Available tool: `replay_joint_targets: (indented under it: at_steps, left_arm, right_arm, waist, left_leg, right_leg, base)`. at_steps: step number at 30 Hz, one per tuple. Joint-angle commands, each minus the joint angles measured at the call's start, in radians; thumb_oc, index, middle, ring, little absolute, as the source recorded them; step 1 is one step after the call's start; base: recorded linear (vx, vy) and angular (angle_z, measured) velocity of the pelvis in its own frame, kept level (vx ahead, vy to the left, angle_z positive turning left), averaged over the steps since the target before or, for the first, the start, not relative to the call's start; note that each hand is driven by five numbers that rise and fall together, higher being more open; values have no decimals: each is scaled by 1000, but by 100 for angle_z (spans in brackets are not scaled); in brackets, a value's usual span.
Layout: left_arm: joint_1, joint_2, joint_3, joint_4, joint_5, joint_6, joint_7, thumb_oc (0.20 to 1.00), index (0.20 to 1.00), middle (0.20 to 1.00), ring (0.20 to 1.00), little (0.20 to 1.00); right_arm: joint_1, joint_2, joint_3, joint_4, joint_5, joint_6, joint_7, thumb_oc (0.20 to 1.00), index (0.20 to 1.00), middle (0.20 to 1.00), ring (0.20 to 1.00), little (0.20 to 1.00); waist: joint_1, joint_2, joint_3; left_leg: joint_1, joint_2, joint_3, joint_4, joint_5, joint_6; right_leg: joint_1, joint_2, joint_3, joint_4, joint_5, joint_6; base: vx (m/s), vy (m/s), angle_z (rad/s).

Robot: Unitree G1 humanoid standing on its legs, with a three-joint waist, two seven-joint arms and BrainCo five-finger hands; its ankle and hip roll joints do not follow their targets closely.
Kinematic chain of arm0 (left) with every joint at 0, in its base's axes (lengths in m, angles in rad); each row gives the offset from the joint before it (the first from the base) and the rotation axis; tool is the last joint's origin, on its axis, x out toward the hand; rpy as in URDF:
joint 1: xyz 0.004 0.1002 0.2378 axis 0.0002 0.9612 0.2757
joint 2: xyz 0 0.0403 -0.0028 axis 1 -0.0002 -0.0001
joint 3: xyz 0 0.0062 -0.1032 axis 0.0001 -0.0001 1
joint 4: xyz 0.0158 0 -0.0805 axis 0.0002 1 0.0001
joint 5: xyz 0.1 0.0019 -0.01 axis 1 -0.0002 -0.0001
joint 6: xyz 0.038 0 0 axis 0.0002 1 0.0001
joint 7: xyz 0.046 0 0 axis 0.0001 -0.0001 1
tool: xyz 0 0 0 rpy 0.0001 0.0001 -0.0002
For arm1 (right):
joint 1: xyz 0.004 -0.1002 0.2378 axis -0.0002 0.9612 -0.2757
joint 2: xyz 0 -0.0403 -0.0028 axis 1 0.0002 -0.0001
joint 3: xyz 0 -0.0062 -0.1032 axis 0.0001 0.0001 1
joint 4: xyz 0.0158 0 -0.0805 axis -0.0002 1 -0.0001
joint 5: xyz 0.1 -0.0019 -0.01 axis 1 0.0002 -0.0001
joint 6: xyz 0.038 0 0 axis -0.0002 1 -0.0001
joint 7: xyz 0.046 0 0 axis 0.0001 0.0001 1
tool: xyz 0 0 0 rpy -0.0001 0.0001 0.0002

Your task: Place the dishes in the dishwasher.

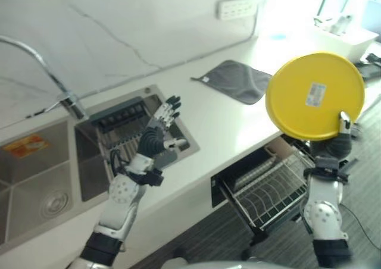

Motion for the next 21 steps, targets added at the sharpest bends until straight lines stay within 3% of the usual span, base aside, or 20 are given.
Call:
replay_joint_targets:
  at_steps: [1,11,14,17,21]
  left_arm:
    - [-34,20,37,-15,18,-35,7,1000,1000,1000,1000,1000]
    - [-13,23,53,-25,27,-41,19,1000,1000,1000,1000,1000]
    - [-1,26,54,-27,29,-56,25,1000,1000,1000,1000,1000]
    - [8,34,52,-27,32,-68,25,1000,1000,1000,1000,1000]
    - [28,42,59,-30,20,-81,-6,1000,1000,1000,1000,1000]
  right_arm:
    - [-50,2,-58,-78,-95,-13,48,200,200,200,200,200]
    - [49,-23,-120,51,-199,50,27,200,200,200,200,200]
    - [68,-15,-93,118,-199,87,37,200,200,200,200,200]
    - [71,-25,-50,199,-367,50,34,200,200,200,200,200]
    - [61,-37,-2,272,-390,106,72,200,200,200,200,200]
  waist:
    - [-7,-27,-31]
    - [-68,-21,-18]
    - [-69,-12,-9]
    - [-64,1,9]
    - [-42,13,29]
  left_leg:
    - [61,17,0,18,-74,14]
    - [67,18,38,28,-91,14]
    - [62,14,36,31,-96,14]
    - [44,4,23,44,-102,17]
    - [29,-14,-3,41,-102,22]
  right_leg:
    - [-19,-28,-20,61,-27,18]
    - [-47,-24,19,64,-24,21]
    - [-56,-27,19,64,-25,22]
    - [-73,-35,17,73,-26,22]
    - [-84,-48,0,84,-28,27]
  base:
    - [-45,-28,-20]
    - [-10,-16,-17]
    - [14,10,-9]
    - [3,33,-4]
    - [4,26,20]
